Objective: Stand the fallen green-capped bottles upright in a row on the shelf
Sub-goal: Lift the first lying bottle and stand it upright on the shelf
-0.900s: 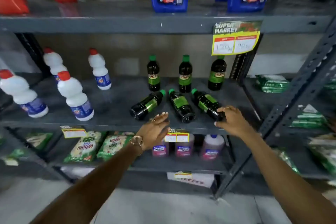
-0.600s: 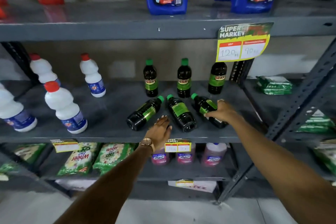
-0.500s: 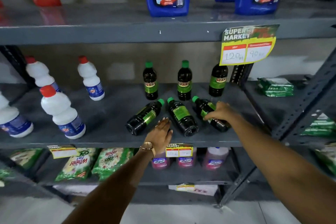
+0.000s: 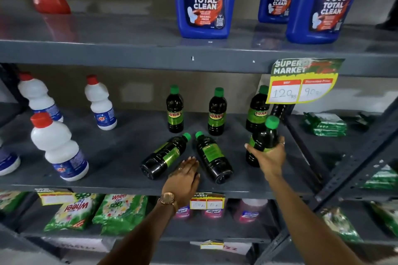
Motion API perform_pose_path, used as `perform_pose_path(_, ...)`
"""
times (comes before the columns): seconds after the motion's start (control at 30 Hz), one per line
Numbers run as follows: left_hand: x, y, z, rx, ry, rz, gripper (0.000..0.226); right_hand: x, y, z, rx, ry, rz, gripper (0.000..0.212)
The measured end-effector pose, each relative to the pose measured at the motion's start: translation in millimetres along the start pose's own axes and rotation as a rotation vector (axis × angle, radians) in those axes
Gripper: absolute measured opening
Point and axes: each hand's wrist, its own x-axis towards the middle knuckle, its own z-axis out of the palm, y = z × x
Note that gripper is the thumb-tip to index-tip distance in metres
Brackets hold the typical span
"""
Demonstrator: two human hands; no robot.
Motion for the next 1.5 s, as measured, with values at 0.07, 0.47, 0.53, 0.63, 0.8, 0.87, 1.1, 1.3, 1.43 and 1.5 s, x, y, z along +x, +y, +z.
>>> perform_pose_path(0.07, 0.7, 1.9, -2.0, -0.008, 0.001, -0.009, 0.065, 4.8, -0.5, 3.6, 0.008, 0.042, 0.0, 0.07)
perform_pose_path(0.47, 1.9, 7.2, -8.6, -0.003, 0.02, 0.01, 0.06, 1.7, 43.3, 5.1, 0.078, -0.003, -0.017, 0.078)
perform_pose_path(0.53, 1.9, 7.1, -7.8, 0.007, 0.017, 0.007, 0.058, 1.0, 39.5, 8.5, 0.066, 0.035, -0.05, 0.082)
perform_pose_path(0.63, 3.4, 5.1, -6.3, 0.033, -0.006, 0.0, 0.057, 2.6, 33.6, 19.3, -0.045, 0.105, -0.05, 0.085)
perform_pose_path(0.8, 1.0, 7.9, -8.8, 0.023, 0.018, 0.002, 0.058, -0.7, 51.3, 21.0, -0.011, -0.026, -0.011, 0.074)
perform_pose_path(0.87, 0.6, 8.6, -9.0, 0.016, 0.027, 0.001, 0.059, 1.6, 56.4, 16.6, -0.012, -0.021, -0.019, 0.078)
perform_pose_path(1.1, 1.4, 8.7, -8.5, 0.004, 0.007, -0.014, 0.065, 6.3, 37.8, 27.2, -0.143, 0.165, 0.066, 0.102)
perform_pose_path(1.3, 1.1, 8.7, -8.9, -0.003, -0.003, -0.028, 0.065, 7.1, 44.4, 22.3, -0.065, 0.125, 0.01, 0.11)
perform_pose_path(1.43, 1.6, 8.1, -8.2, 0.003, -0.019, -0.033, 0.067, 9.8, 46.3, 14.2, -0.059, 0.021, -0.03, 0.082)
perform_pose_path(1.5, 1.8, 7.4, -8.2, 0.002, -0.033, -0.041, 0.067, 10.0, 43.2, 10.6, -0.07, 0.0, -0.029, 0.071)
